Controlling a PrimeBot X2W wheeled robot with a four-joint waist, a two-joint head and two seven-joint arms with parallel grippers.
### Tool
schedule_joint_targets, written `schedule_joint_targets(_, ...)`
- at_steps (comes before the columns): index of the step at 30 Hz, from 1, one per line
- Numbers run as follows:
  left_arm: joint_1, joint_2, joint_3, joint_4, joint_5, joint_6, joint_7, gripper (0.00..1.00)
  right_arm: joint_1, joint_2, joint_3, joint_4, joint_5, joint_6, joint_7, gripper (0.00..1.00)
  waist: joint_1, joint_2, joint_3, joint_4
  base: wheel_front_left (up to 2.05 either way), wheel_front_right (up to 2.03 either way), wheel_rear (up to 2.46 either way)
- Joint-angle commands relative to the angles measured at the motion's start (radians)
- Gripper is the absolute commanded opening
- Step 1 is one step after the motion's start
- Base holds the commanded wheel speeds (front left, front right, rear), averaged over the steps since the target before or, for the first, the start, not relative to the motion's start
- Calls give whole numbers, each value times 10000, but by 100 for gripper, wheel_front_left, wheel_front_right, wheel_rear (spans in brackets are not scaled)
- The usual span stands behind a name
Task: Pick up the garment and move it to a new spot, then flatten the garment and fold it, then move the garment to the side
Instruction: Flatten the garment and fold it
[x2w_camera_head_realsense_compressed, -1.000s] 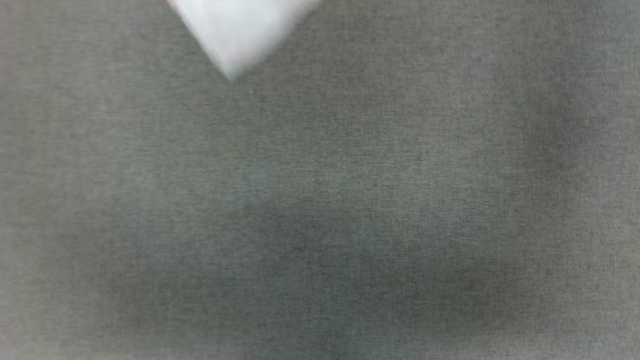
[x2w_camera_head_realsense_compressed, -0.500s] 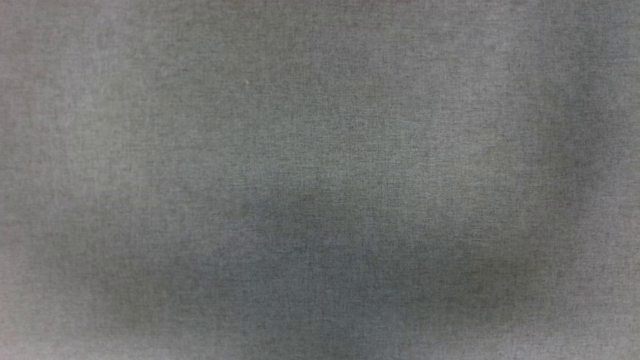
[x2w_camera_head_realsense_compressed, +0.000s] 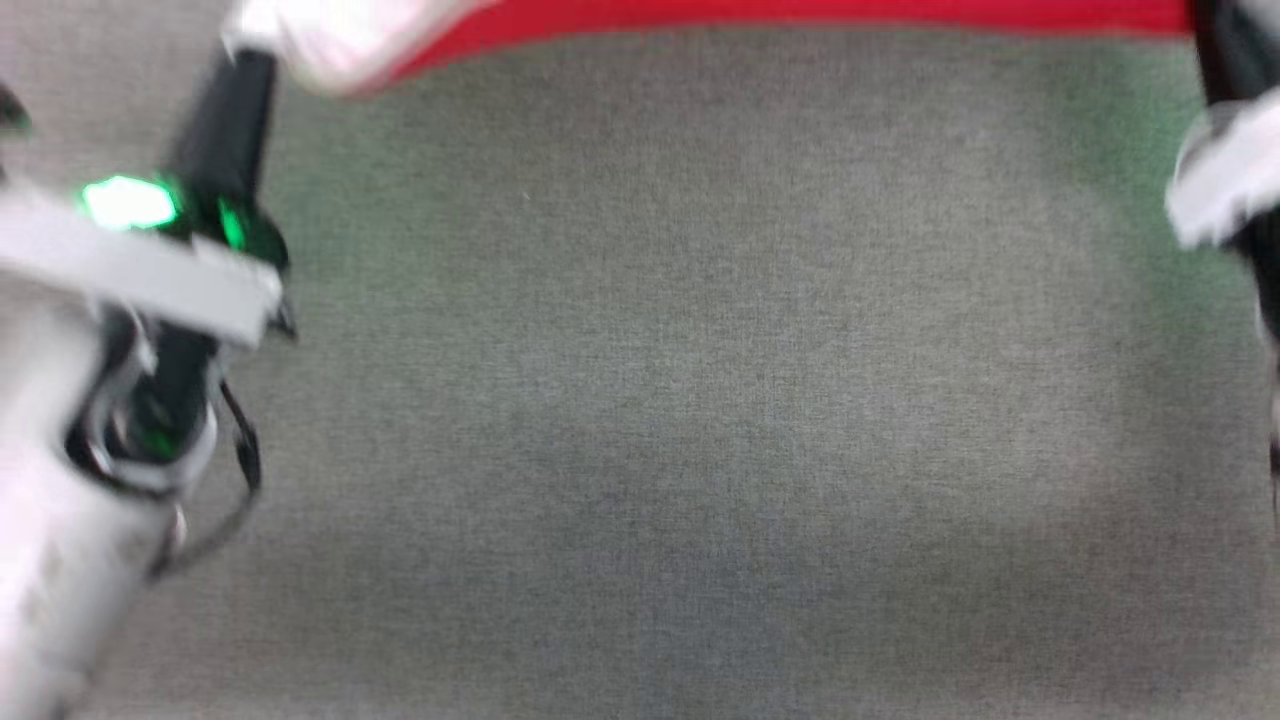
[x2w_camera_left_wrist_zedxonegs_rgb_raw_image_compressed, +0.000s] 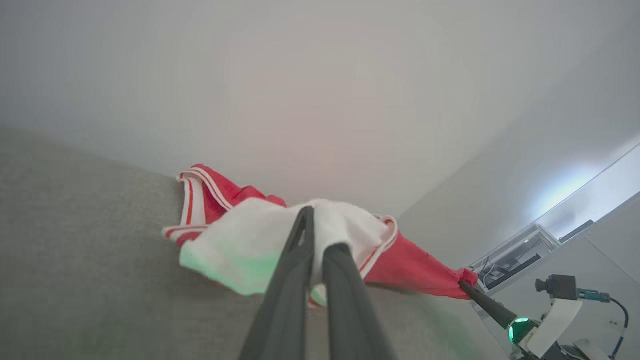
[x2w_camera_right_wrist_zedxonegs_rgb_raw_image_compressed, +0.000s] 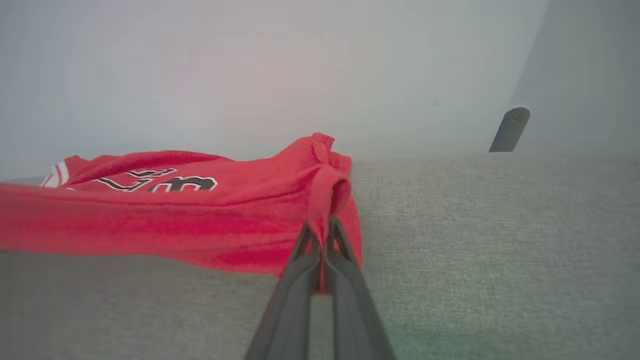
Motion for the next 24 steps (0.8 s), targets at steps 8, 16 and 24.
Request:
schedule_joint_targets(8, 3713, -585, 1240, -1563, 1356, 22, -5, 0, 3787, -60, -568, -2974, 688, -12, 1113, 0, 0, -1, -1229, 137, 0, 0, 0)
schedule_joint_targets(16, 6332, -744, 1625, -3038, 2023, 22, 0, 0, 6561, 51, -1368, -4952, 1071, -12, 2319, 0, 0, -1, -2068, 323, 0, 0, 0)
schedule_joint_targets(24, 8712, -1158, 2628, -4151, 2449, 22, -1, 0, 8507, 357, -2054, -6846, 1302, -14, 3146, 0, 0, -1, -2241, 295, 0, 0, 0)
